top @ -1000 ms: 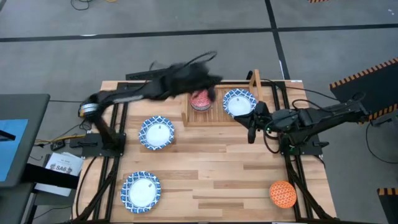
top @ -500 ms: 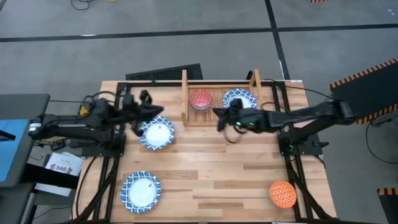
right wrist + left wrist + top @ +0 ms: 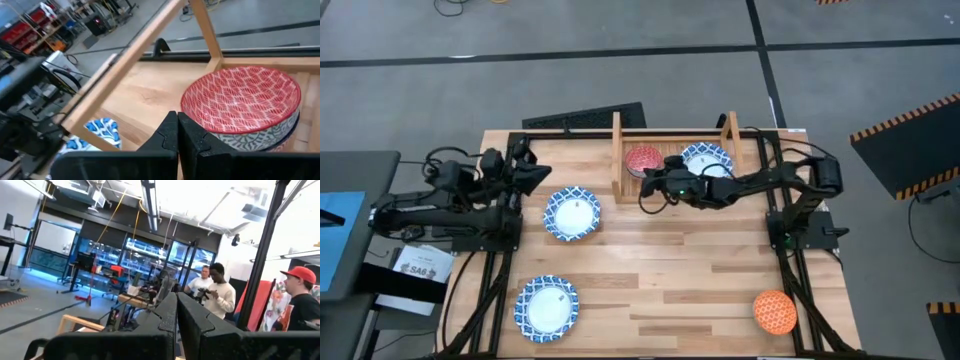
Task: Place and stack bowls onto a shelf
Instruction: Stack the red small bowl into the dark blue small bowl on the shelf
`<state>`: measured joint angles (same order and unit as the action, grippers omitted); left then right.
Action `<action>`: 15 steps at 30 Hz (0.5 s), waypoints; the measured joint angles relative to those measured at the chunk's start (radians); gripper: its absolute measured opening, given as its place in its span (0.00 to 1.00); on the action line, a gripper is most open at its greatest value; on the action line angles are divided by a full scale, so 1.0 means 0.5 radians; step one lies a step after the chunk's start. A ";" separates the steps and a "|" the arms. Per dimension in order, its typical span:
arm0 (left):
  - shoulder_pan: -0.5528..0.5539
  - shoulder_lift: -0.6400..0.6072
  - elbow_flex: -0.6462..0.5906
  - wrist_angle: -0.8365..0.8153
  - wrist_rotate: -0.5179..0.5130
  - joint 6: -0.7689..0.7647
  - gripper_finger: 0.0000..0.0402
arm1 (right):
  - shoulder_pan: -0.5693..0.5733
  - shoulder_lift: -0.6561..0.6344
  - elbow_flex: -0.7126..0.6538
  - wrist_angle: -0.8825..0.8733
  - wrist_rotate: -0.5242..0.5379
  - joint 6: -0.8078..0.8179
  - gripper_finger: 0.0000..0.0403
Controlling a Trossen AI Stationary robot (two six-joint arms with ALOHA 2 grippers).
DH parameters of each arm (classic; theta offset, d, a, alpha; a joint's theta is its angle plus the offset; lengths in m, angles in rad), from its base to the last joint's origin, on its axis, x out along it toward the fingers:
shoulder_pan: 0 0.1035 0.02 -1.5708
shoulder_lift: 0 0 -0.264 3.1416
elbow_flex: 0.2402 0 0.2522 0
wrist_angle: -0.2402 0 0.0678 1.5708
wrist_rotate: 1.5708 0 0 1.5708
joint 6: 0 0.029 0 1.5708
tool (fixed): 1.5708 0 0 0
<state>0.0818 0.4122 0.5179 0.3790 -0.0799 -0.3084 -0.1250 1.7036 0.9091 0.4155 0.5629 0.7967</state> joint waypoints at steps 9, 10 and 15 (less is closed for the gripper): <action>0.000 -0.001 0.000 -0.002 -0.121 -0.020 0.00 | -0.073 0.147 0.213 -0.402 0.021 0.000 0.05; 0.000 -0.001 0.000 -0.002 -0.121 -0.021 0.00 | -0.073 0.154 0.222 -0.409 0.012 0.000 0.05; 0.000 -0.001 0.000 -0.002 -0.127 -0.020 0.00 | -0.074 0.169 0.228 -0.453 -0.009 0.000 0.05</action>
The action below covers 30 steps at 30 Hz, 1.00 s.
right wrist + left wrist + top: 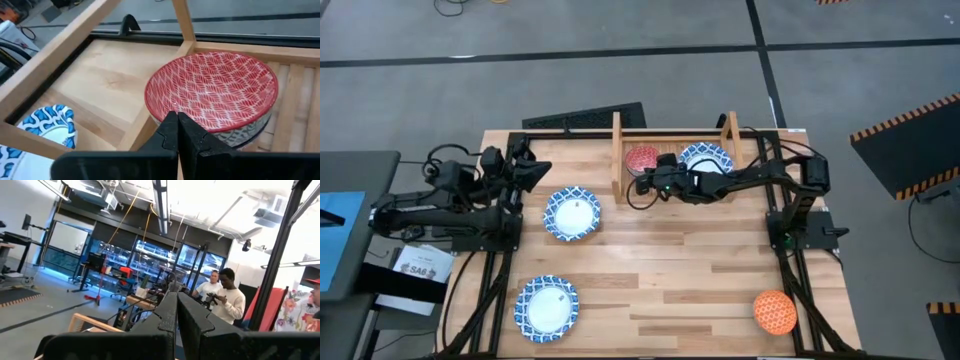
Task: Place and stack bowls onto a shelf
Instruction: Stack the red small bowl into the dark blue small bowl on the shelf, then stack the large blue pattern bowl into the blue pattern large bowl on the shelf
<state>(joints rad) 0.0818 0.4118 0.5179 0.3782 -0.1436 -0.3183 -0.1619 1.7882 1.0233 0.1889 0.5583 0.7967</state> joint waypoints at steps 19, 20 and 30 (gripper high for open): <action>0.000 0.001 0.000 -0.063 -0.060 0.000 0.00 | -0.018 -0.100 -0.002 -0.177 -0.076 -0.096 0.05; 0.000 0.001 0.000 -0.063 -0.060 0.000 0.00 | -0.015 -0.147 -0.002 -0.209 -0.076 -0.138 0.05; 0.000 0.001 0.001 -0.151 0.005 -0.012 0.00 | 0.274 -0.865 0.000 -0.921 -0.544 -0.632 0.08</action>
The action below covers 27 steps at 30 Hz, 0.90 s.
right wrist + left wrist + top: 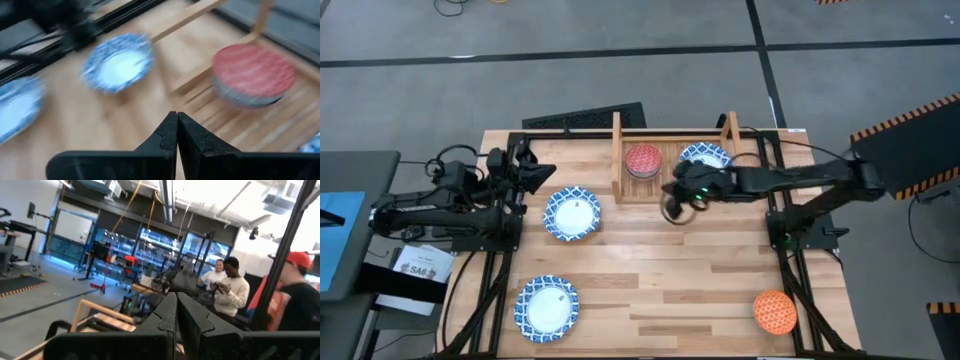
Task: Place and stack bowls onto a shelf
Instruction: Stack the large blue pattern bowl into the blue pattern large bowl on the shelf
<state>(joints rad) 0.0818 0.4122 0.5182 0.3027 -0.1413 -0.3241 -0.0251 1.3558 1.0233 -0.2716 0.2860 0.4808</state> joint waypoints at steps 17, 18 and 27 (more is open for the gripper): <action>0.000 0.000 0.004 -0.359 0.022 -0.088 0.03 | 0.692 -0.309 -0.002 -0.563 0.421 0.648 0.18; 0.000 0.000 0.016 -0.450 0.033 -0.110 0.04 | 0.692 -0.308 -0.002 -0.564 0.421 0.649 0.19; 0.001 0.352 0.217 -1.773 -0.044 -0.735 0.00 | 0.657 -0.305 -0.002 -0.561 0.421 0.617 0.19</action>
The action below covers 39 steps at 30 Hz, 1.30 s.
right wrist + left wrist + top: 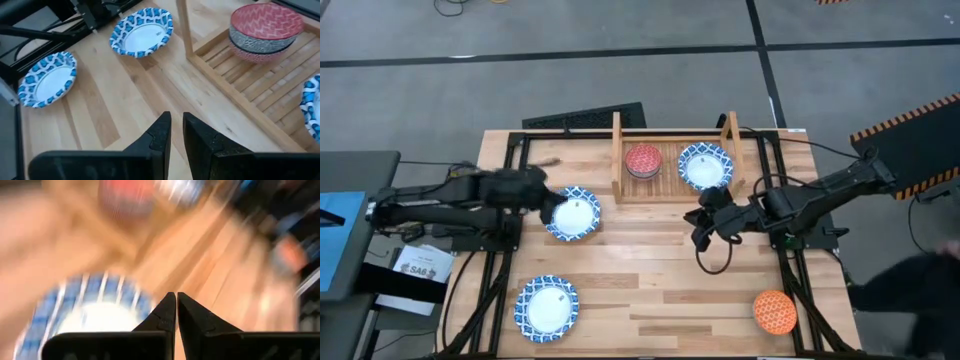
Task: Place and stack bowls onto a shelf
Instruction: Stack the large blue pattern bowl into the blue pattern large bowl on the shelf
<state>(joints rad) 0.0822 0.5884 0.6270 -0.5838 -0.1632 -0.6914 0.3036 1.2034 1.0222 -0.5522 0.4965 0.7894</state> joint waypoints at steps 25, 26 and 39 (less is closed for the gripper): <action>-0.003 1.495 -0.071 -0.042 -0.180 -0.158 0.00 | -0.072 0.002 0.000 0.013 -0.006 -0.068 0.06; -0.010 1.530 -0.071 -0.043 -0.167 -0.170 0.00 | -0.072 0.002 0.000 0.014 -0.010 -0.072 0.06; -0.549 1.887 -0.067 0.891 -0.038 -0.762 0.00 | -0.071 0.002 0.000 0.013 -0.048 -0.139 0.06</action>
<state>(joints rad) -0.1921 1.5319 0.5934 -0.1383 -0.1822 -1.0722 0.2678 1.2041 1.0222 -0.5455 0.4725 0.7198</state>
